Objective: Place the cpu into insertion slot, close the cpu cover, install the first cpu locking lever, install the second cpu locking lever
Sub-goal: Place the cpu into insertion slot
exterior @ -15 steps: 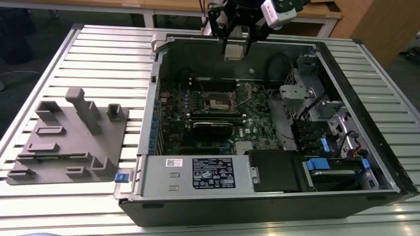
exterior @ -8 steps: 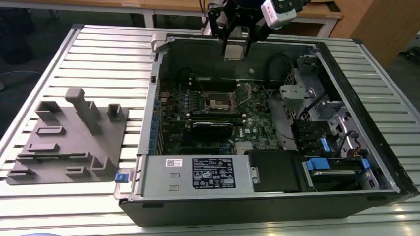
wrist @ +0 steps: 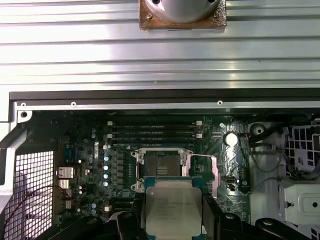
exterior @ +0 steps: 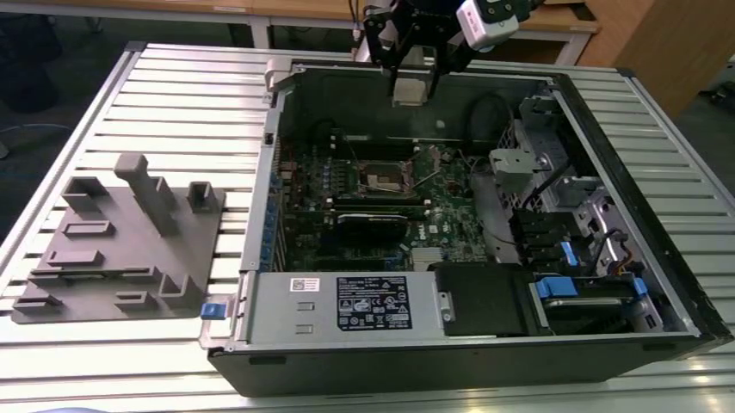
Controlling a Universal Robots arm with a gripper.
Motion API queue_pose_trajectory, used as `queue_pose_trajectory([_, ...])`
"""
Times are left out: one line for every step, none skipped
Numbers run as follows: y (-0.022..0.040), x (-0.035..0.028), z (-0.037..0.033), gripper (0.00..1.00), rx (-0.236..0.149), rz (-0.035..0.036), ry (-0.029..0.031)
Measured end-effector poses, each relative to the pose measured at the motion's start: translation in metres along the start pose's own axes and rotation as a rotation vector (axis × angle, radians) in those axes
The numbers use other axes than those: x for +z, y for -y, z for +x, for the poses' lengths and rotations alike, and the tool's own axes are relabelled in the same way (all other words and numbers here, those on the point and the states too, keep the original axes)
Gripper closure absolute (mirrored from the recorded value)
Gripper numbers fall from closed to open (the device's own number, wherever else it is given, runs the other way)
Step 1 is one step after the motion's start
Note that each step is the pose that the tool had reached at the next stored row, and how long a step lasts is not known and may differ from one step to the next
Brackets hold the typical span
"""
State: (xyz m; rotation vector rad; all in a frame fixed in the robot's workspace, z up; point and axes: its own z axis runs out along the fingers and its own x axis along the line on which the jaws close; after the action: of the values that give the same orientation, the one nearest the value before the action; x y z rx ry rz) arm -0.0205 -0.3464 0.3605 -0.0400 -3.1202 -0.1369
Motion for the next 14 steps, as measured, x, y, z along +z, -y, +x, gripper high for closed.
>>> queue_pose_trajectory([0.0,0.0003,0.0,0.46,0.0,-0.0002,0.0])
queue_pose_trajectory([0.0001,0.0009,0.0,0.46,0.0,-0.0003,0.0001])
queue_pose_trajectory([0.0002,0.0018,0.0,0.46,0.0,-0.0002,0.0001])
queue_pose_trajectory([0.0003,0.0028,0.0,0.46,0.0,-0.0001,0.0])
queue_pose_trajectory([0.0004,0.0041,-0.0001,0.46,0.0,0.0,0.0])
queue_pose_trajectory([0.0005,0.0053,-0.0001,0.46,0.0,-0.0001,0.0])
queue_pose_trajectory([0.0006,0.0065,-0.0001,0.46,0.0,0.0,0.0])
queue_pose_trajectory([0.0007,0.0077,-0.0001,0.46,0.0,-0.0001,0.0])
queue_pose_trajectory([0.0008,0.0089,-0.0002,0.46,0.0,-0.0001,0.0])
queue_pose_trajectory([0.0008,0.0096,-0.0002,0.46,0.0,0.0,0.0])
queue_pose_trajectory([0.0008,0.0096,-0.0002,0.46,0.0,0.0001,-0.0001])
queue_pose_trajectory([0.0009,0.0096,-0.0002,0.46,0.0,0.0001,-0.0001])
queue_pose_trajectory([0.0009,0.0096,-0.0002,0.46,0.0,0.0001,-0.0001])
queue_pose_trajectory([0.0009,0.01,-0.0002,0.46,0.0,0.0,0.0])
